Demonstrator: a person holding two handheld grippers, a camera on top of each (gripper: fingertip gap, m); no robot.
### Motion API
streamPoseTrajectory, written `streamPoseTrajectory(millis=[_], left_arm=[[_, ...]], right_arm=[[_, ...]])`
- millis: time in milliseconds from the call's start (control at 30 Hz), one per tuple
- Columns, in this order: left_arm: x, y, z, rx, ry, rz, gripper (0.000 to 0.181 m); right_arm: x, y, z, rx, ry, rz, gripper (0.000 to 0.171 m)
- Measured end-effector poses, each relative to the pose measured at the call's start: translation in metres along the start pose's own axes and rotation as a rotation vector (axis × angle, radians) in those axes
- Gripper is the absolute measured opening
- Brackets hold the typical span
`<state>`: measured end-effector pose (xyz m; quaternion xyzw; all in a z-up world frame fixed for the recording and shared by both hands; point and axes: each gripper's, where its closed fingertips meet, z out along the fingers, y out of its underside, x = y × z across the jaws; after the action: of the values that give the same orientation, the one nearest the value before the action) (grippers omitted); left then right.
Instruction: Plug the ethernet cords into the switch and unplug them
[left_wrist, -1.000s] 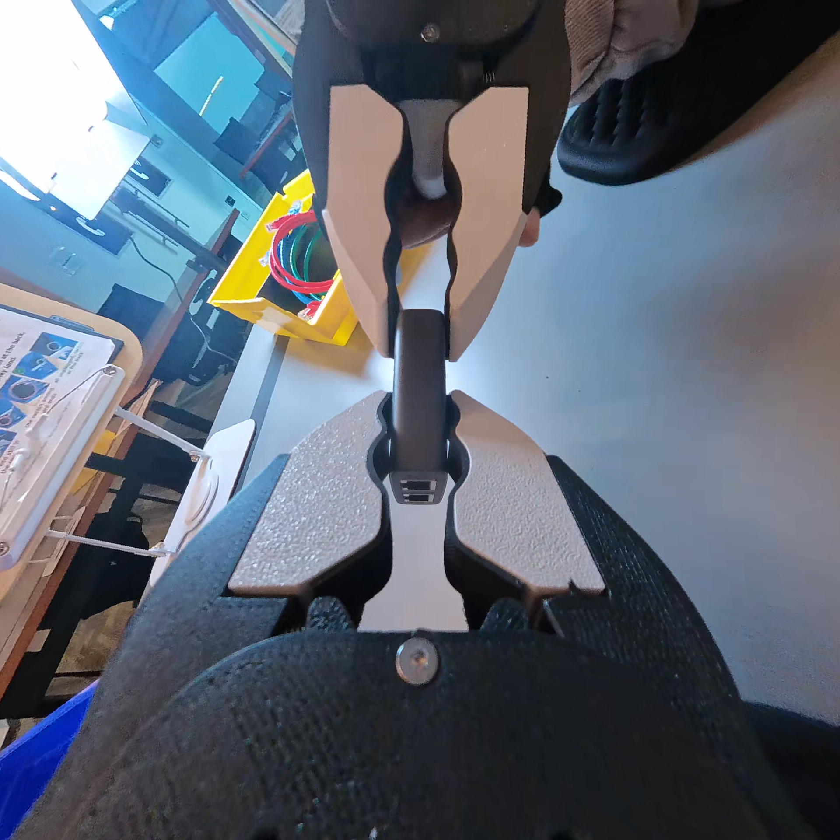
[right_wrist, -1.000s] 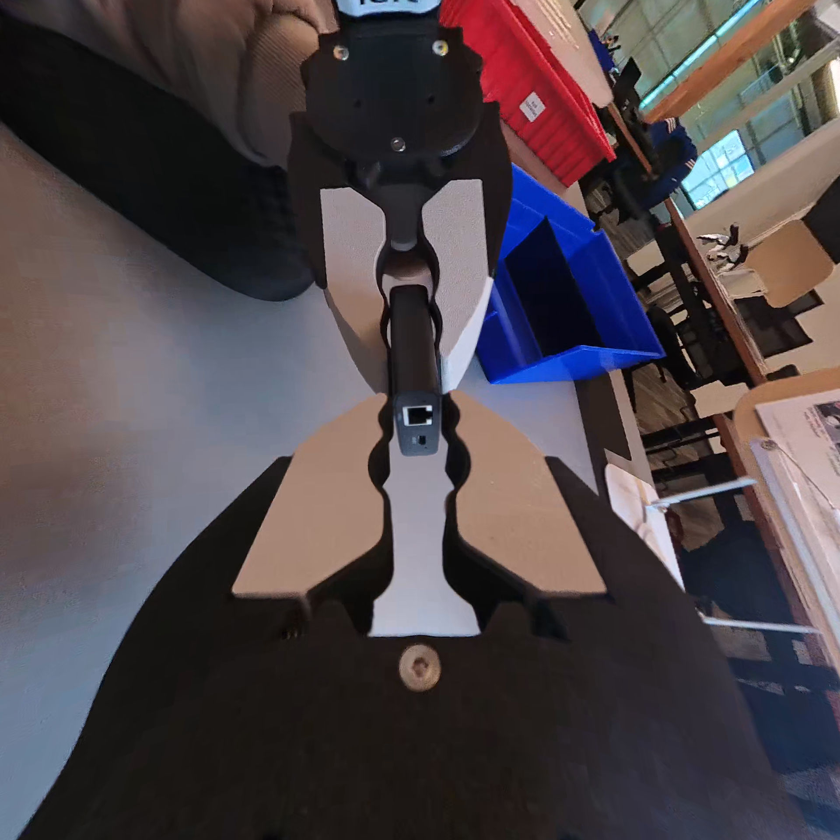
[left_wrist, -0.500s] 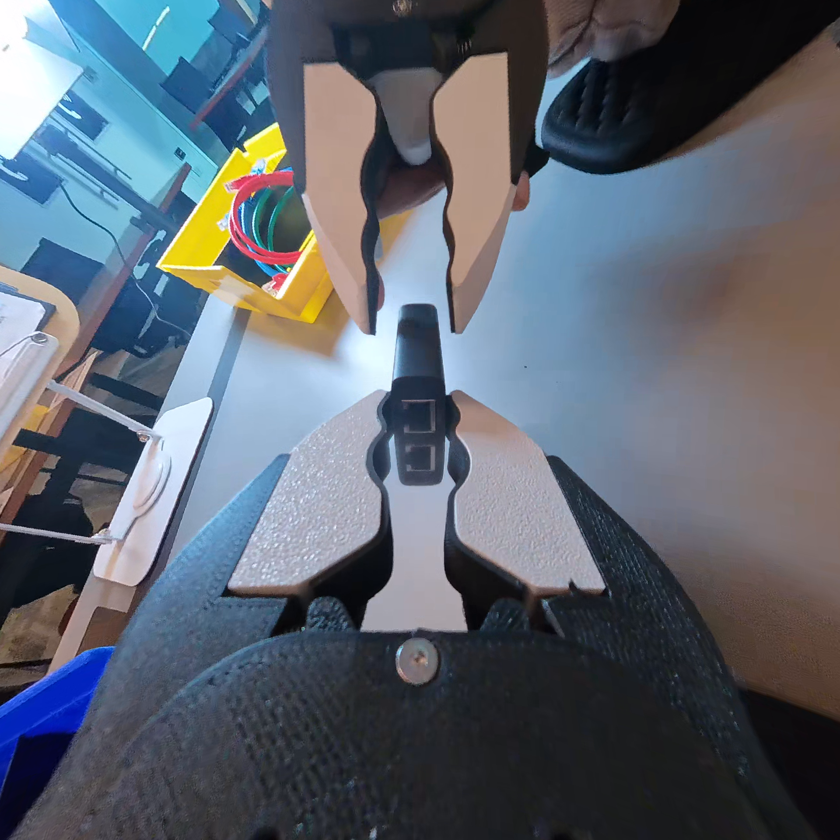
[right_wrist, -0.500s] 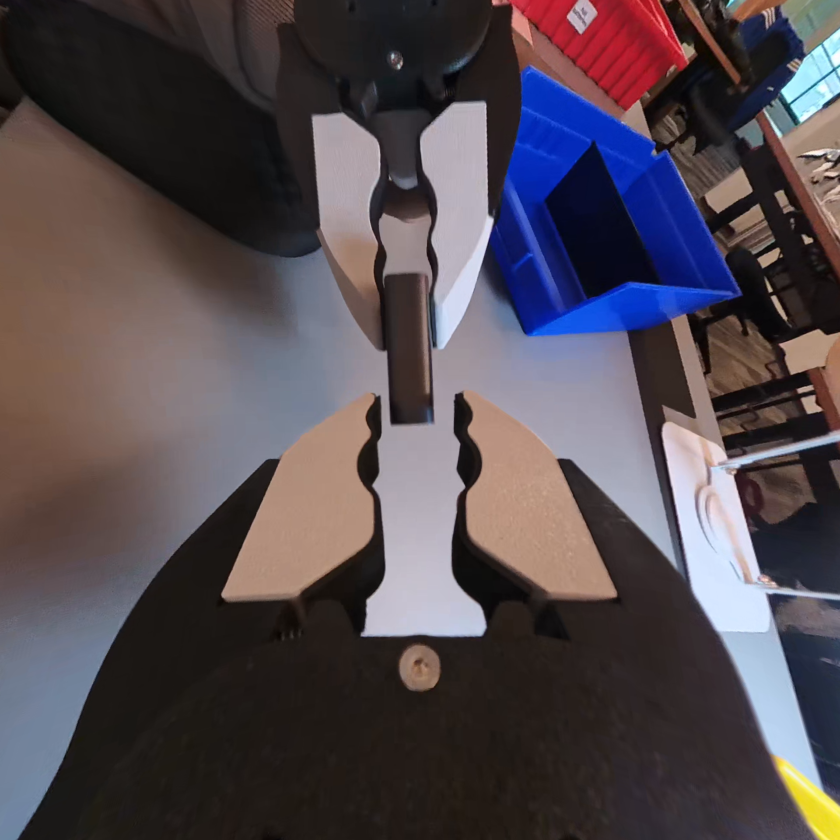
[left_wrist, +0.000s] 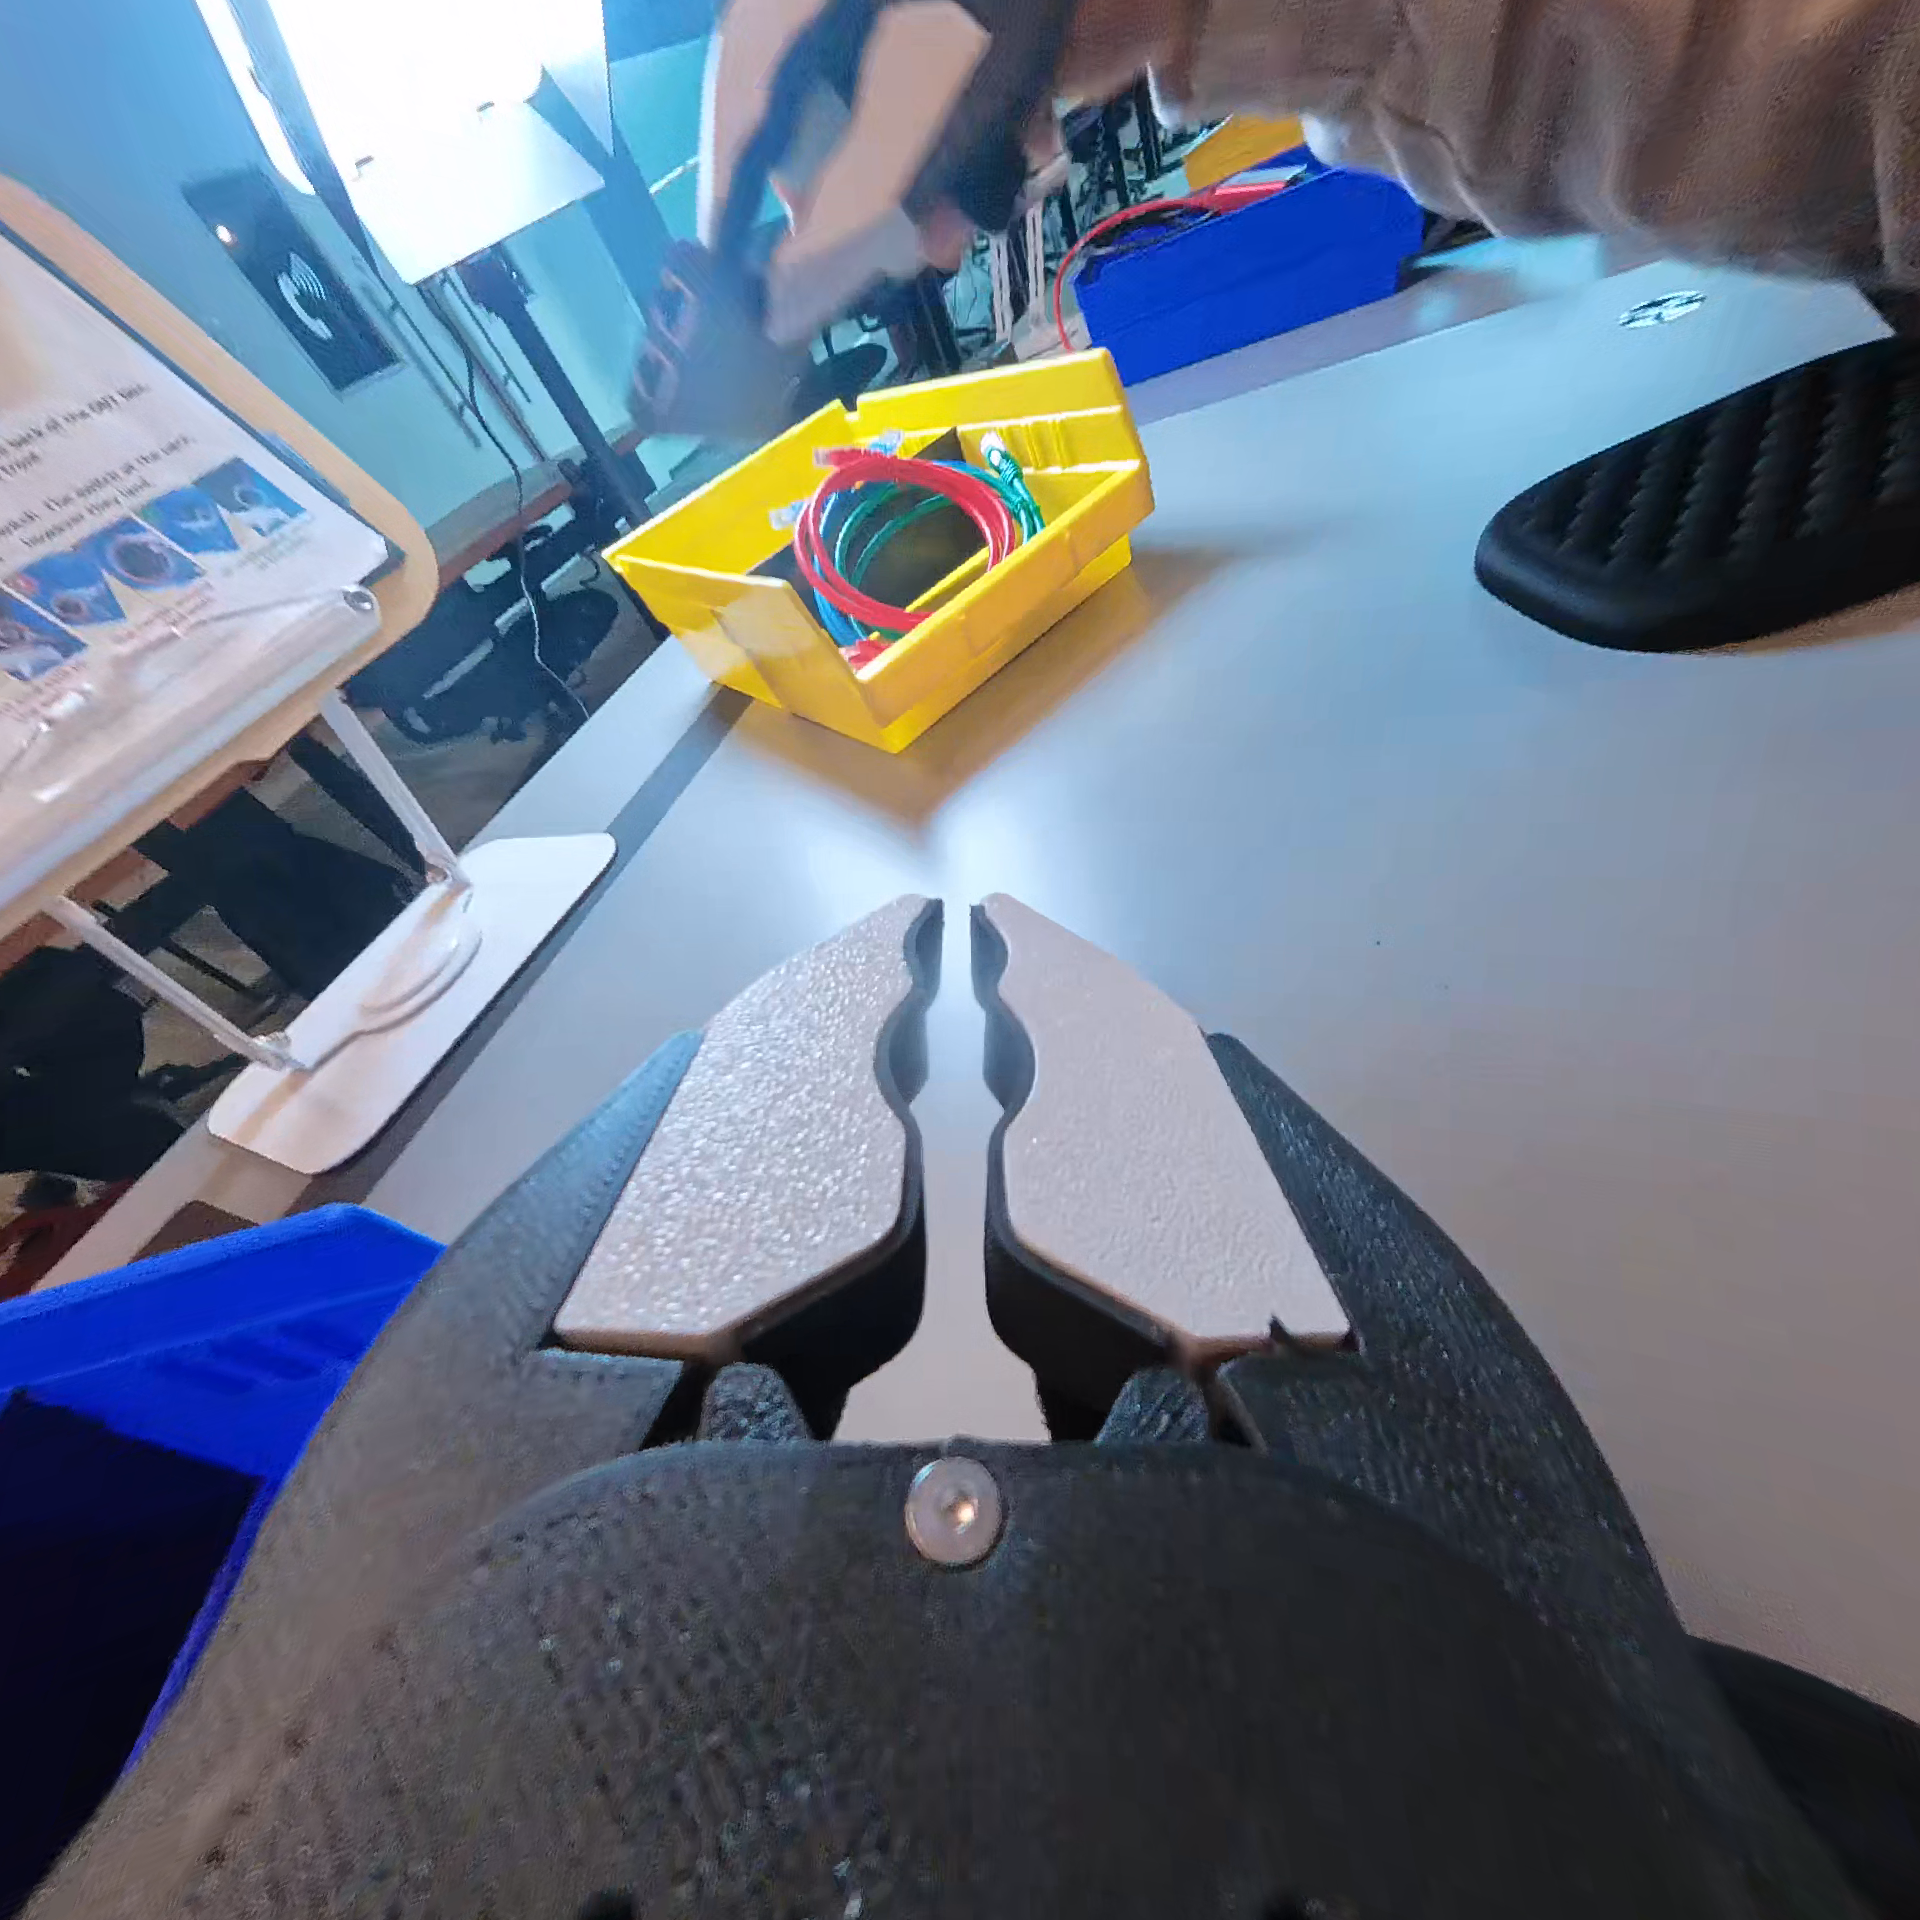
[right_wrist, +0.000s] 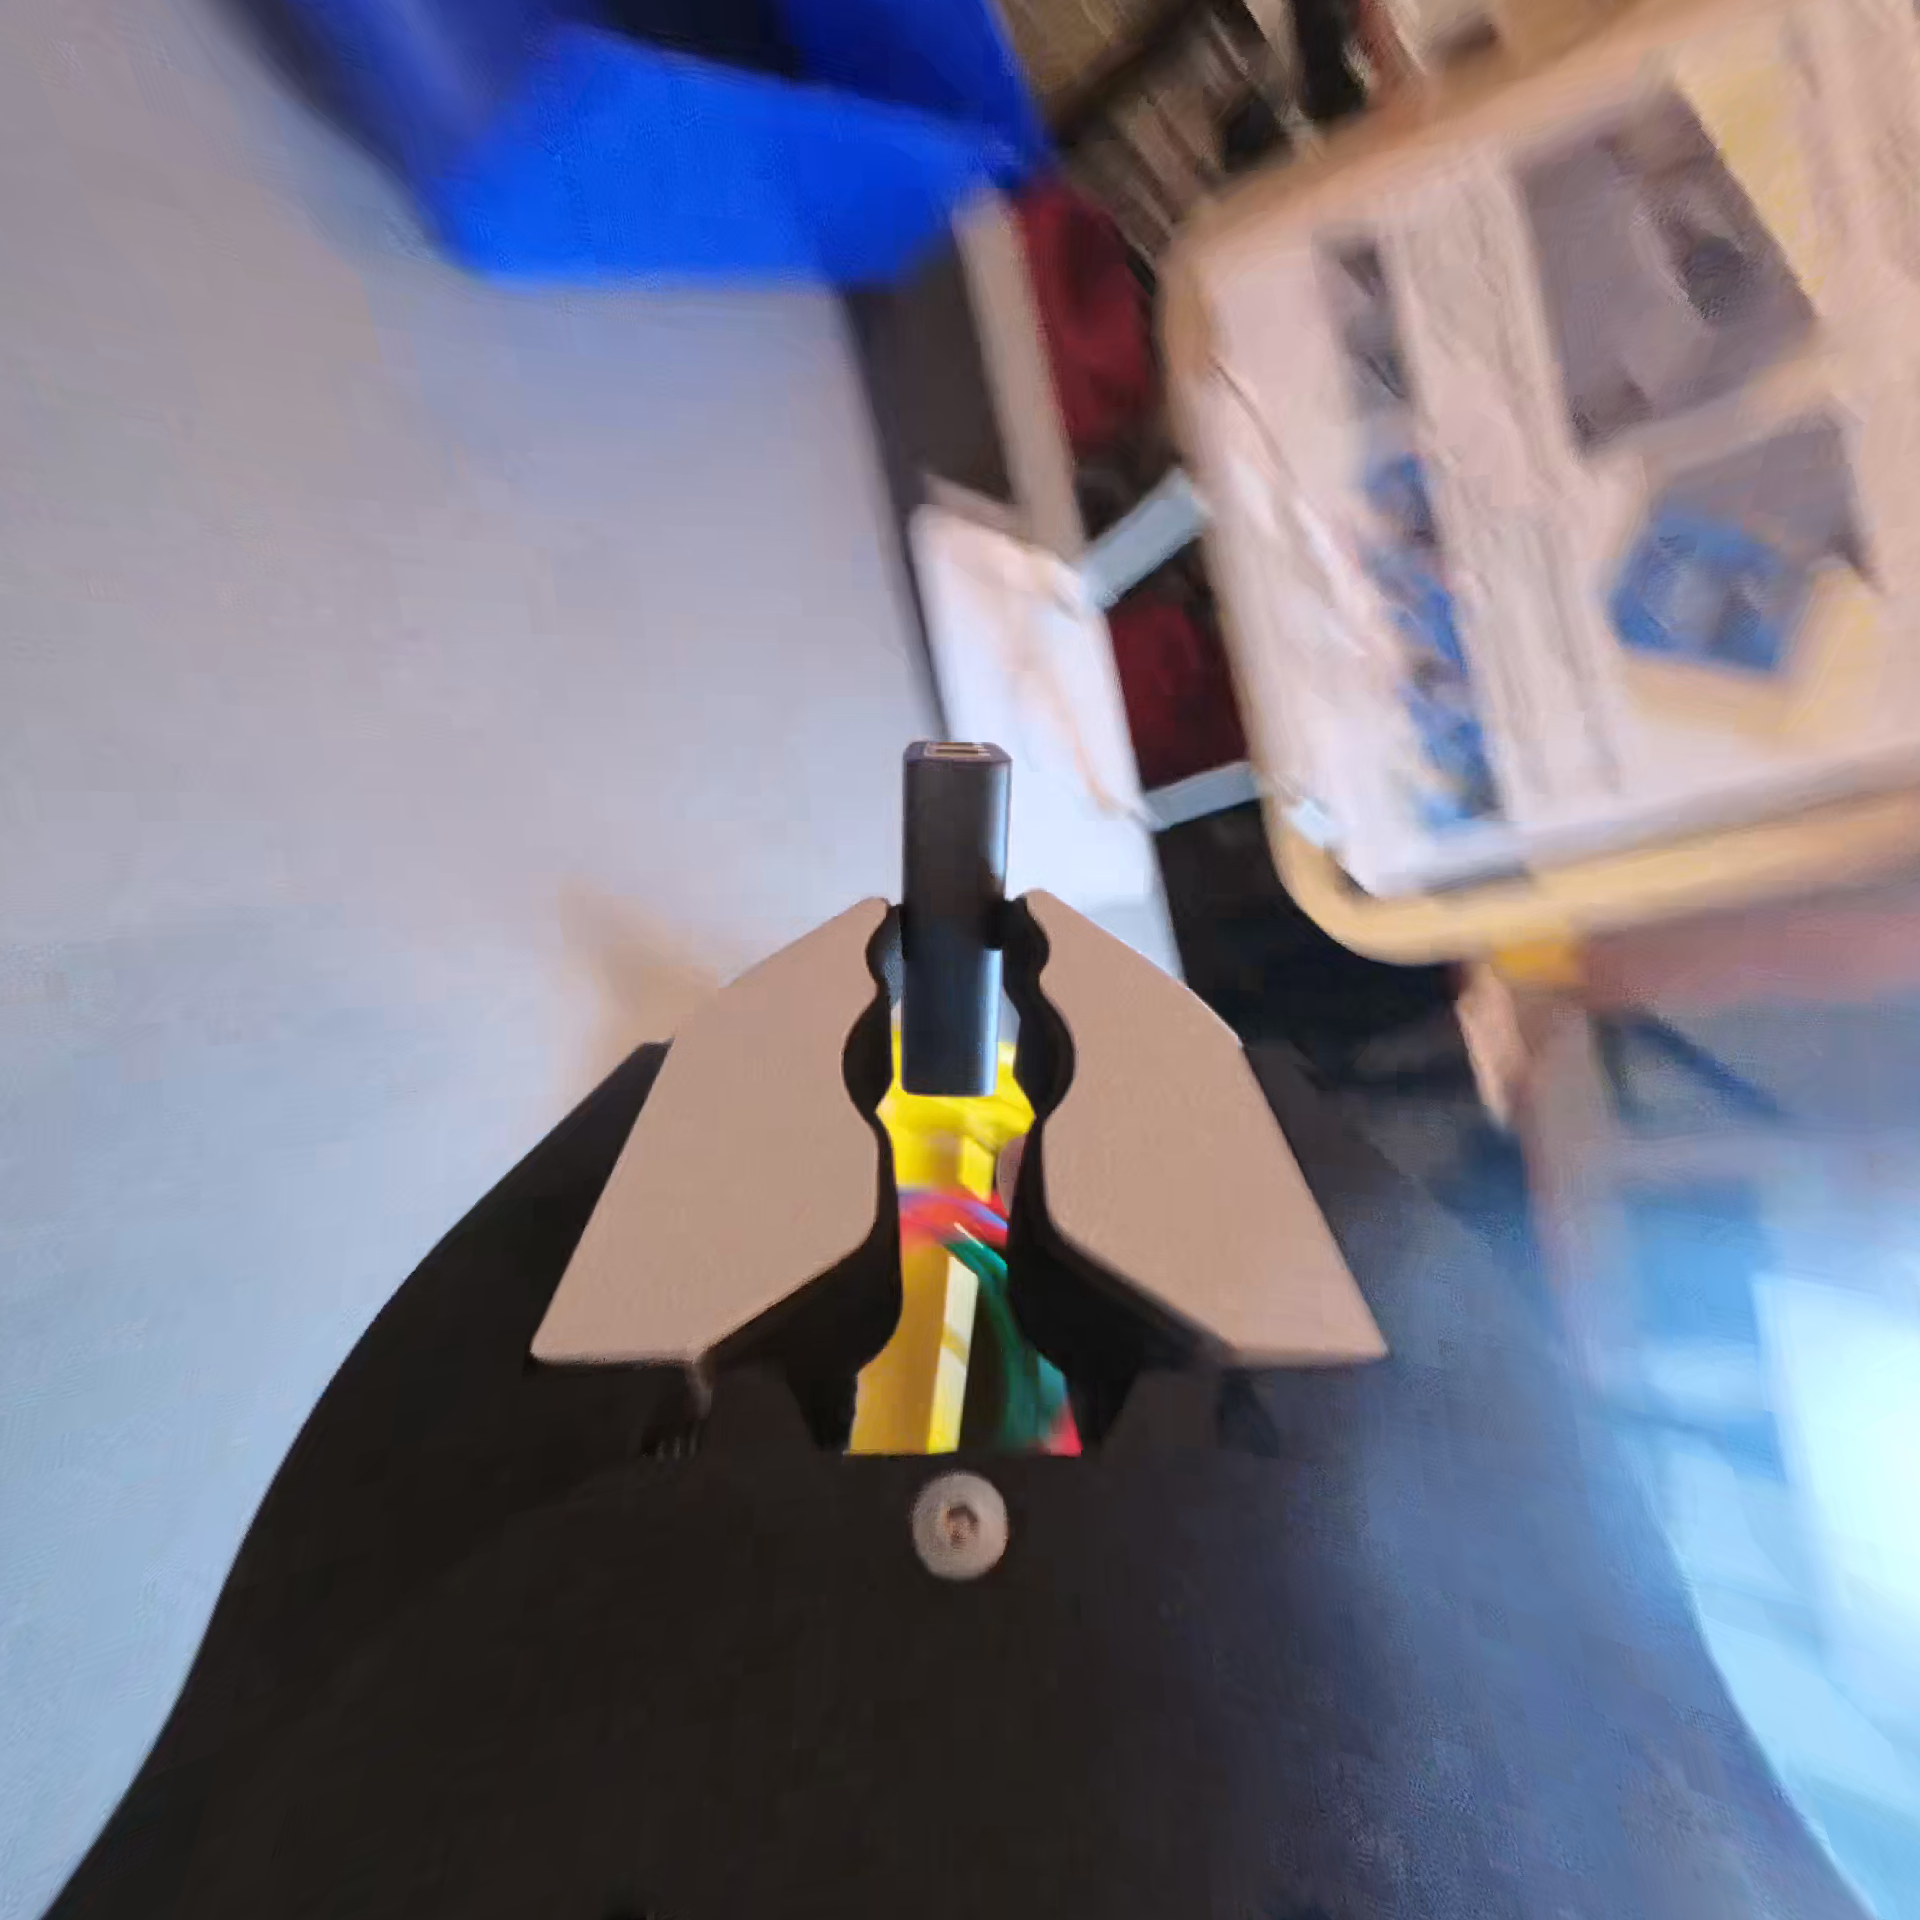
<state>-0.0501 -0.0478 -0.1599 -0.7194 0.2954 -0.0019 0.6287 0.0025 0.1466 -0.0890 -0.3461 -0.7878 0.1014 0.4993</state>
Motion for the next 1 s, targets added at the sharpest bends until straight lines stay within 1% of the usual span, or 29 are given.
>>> streamPoseTrajectory(millis=[67,133,233,333,400,533,633,733,833,900,1000], left_arm=[[0.003,0.007,0.004,-0.023,0.016,-0.004,0.005],[0.011,0.011,0.009,-0.048,0.042,0.016,0.005],[0.023,0.019,0.015,-0.094,0.076,0.064,0.005],[0.029,0.027,0.019,-0.119,0.102,0.058,0.005],[0.029,0.032,0.021,-0.13,0.111,0.043,0.005],[0.032,0.038,0.023,-0.136,0.141,0.019,0.003],[0.037,0.041,0.024,-0.142,0.168,0.006,0.003],[0.041,0.044,0.025,-0.151,0.191,0.007,0.003],[0.045,0.046,0.027,-0.156,0.21,0.005,0.003],[0.047,0.048,0.027,-0.16,0.22,0.002,0.003],[0.048,0.049,0.027,-0.161,0.224,0.001,0.003]], right_arm=[[0.063,0.058,0.003,-0.181,0.134,0.033,0.019],[0.102,0.118,0.01,-0.348,0.171,0.095,0.019],[0.128,0.196,0.025,-0.518,0.162,0.194,0.019],[0.129,0.242,0.051,-0.579,0.094,0.288,0.019],[0.127,0.259,0.072,-0.604,0.057,0.311,0.019],[0.127,0.276,0.112,-0.646,-0.011,0.282,0.019],[0.112,0.283,0.139,-0.66,-0.123,0.288,0.019],[0.094,0.294,0.158,-0.678,-0.176,0.245,0.021],[0.083,0.3,0.165,-0.692,-0.217,0.26,0.032],[0.083,0.299,0.163,-0.687,-0.236,0.28,0.034],[0.092,0.293,0.15,-0.661,-0.253,0.323,0.036]])
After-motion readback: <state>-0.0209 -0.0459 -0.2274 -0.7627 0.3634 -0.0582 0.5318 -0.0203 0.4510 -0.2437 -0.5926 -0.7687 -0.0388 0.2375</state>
